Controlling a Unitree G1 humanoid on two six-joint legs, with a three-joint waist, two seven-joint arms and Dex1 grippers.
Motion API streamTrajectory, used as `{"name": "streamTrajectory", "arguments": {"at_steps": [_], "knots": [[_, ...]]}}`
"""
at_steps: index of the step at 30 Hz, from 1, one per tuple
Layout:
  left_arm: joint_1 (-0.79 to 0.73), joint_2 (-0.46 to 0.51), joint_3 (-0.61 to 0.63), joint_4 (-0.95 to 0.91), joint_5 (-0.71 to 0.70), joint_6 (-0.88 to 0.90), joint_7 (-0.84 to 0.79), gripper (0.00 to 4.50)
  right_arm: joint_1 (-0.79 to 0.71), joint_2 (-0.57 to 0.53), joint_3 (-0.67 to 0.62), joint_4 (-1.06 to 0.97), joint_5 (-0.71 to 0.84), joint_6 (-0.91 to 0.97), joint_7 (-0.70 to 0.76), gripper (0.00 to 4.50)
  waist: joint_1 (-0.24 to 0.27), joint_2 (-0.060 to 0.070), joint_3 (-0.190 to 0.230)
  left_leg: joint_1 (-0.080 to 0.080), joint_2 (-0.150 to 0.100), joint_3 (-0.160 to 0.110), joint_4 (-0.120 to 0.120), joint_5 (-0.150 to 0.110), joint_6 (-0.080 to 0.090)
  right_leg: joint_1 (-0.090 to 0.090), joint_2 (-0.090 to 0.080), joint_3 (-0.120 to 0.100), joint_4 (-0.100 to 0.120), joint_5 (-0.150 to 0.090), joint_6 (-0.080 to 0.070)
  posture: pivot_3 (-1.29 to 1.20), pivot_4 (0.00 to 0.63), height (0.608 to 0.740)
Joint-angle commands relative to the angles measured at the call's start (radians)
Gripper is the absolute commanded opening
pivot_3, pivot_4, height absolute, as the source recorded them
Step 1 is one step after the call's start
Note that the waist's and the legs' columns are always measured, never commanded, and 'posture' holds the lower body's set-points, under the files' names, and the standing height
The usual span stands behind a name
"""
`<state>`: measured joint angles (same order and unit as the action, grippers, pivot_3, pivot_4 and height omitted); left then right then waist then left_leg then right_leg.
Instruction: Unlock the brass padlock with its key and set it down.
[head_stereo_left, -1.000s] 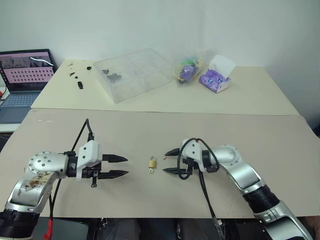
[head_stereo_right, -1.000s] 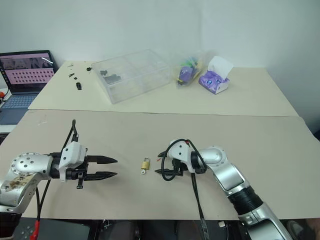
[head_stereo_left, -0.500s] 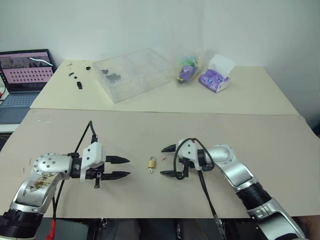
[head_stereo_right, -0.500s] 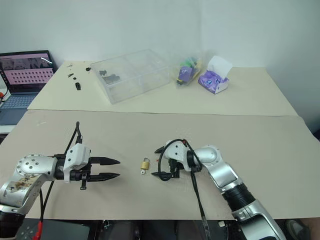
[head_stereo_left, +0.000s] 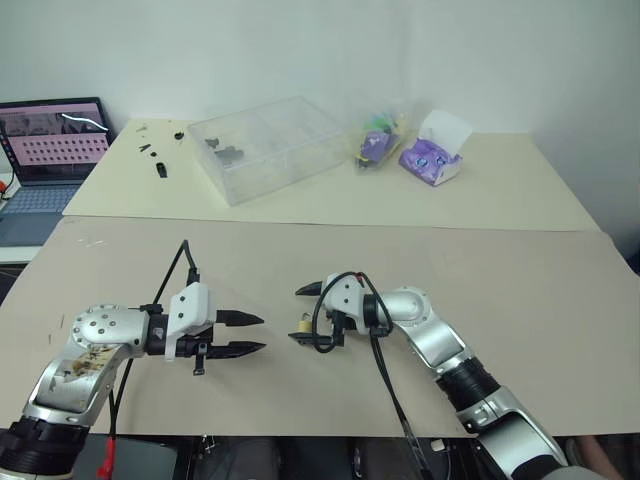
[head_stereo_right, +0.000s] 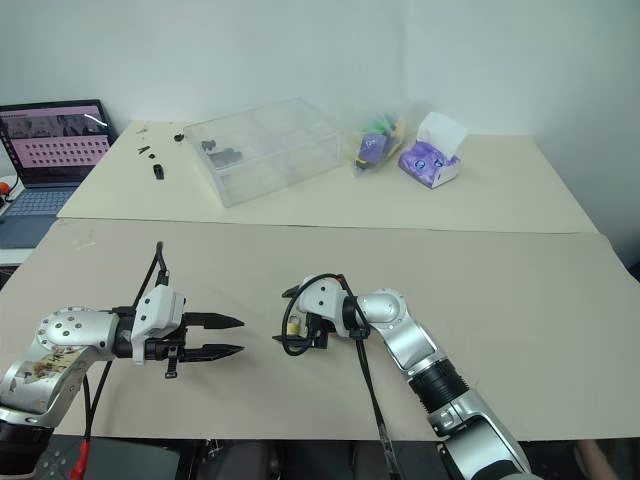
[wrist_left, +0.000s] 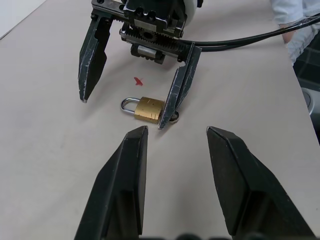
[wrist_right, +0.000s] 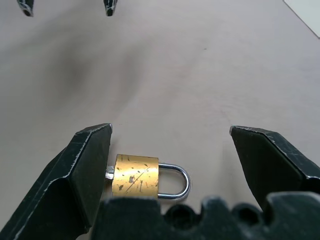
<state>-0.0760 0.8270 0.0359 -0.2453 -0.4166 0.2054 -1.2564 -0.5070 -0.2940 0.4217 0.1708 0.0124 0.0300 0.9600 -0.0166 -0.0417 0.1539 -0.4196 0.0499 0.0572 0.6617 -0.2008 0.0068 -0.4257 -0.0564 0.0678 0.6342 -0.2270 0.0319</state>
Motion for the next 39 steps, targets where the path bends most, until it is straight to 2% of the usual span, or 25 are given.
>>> {"name": "streamTrajectory", "arguments": {"at_steps": [1,14,38,39], "knots": [[-0.015,0.006,0.004,-0.017,-0.008,-0.004,0.001,1.93,-0.005,-0.027,-0.014,-0.022,0.005,-0.027,0.026,4.44,0.000,0.000,0.000,0.000,0.000,0.000,0.000,0.000,0.000,0.000,0.000,0.000,0.000,0.000,0.000,0.00,0.150,0.740],[-0.049,-0.004,-0.019,0.004,0.004,-0.011,0.008,1.93,0.105,-0.048,-0.028,-0.136,0.038,0.059,0.018,4.44,0.000,0.000,0.000,0.000,0.000,0.000,0.000,0.000,0.000,0.000,0.000,0.000,0.000,0.000,0.000,0.00,0.150,0.740],[-0.066,-0.010,-0.032,0.005,0.012,-0.010,0.017,1.93,0.102,-0.022,-0.029,-0.119,0.032,0.071,-0.027,4.44,0.000,0.000,0.000,0.000,0.000,0.000,0.000,0.000,0.000,0.000,0.000,0.000,0.000,0.000,0.000,0.00,0.150,0.740],[-0.067,-0.011,-0.032,0.006,0.012,-0.010,0.017,1.93,0.103,-0.023,-0.029,-0.119,0.032,0.071,-0.027,3.93,0.000,0.000,0.000,0.000,0.000,0.000,0.000,0.000,0.000,0.000,0.000,0.000,0.000,0.000,0.000,0.00,0.150,0.740]]}}
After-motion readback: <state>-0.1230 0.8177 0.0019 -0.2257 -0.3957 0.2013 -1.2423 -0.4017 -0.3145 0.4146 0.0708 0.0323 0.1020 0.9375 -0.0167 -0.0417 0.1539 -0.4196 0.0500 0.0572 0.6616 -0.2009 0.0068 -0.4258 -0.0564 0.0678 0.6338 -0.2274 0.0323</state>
